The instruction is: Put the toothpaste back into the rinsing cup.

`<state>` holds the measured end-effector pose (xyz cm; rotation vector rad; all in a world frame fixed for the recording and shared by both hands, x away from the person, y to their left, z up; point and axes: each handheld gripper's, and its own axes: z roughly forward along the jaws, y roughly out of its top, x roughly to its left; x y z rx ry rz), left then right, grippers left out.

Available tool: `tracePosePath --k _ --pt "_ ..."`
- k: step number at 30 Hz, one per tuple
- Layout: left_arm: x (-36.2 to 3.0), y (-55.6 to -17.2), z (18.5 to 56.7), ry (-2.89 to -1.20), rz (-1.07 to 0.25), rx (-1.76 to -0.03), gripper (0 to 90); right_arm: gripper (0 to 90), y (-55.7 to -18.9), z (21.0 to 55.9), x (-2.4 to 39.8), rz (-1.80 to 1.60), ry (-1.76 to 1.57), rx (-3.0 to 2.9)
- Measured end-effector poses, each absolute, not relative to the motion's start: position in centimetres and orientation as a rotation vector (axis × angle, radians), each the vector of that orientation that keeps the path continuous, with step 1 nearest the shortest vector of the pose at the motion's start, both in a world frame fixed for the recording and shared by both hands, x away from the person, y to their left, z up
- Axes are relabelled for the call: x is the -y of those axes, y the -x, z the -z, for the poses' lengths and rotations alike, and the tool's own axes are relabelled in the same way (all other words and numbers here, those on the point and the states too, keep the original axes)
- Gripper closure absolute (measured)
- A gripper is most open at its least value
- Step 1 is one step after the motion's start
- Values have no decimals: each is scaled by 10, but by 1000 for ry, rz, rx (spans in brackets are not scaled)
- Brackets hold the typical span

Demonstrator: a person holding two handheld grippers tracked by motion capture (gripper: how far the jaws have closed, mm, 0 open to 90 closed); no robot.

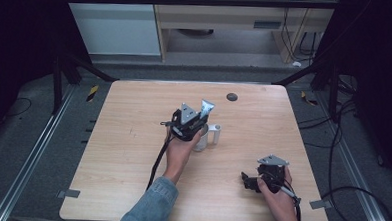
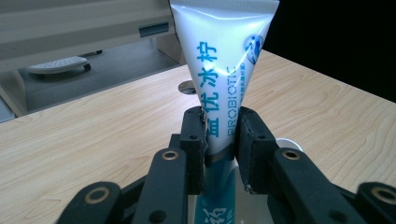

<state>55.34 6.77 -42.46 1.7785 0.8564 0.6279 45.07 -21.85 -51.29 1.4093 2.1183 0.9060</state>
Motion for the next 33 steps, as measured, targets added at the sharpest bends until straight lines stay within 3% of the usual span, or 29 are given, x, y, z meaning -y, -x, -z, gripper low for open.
tracePosePath --k 33 --pt "-68 -553 426 -1813 -619 -866 550 5 -451 513 218 -909 -1412 -2119"
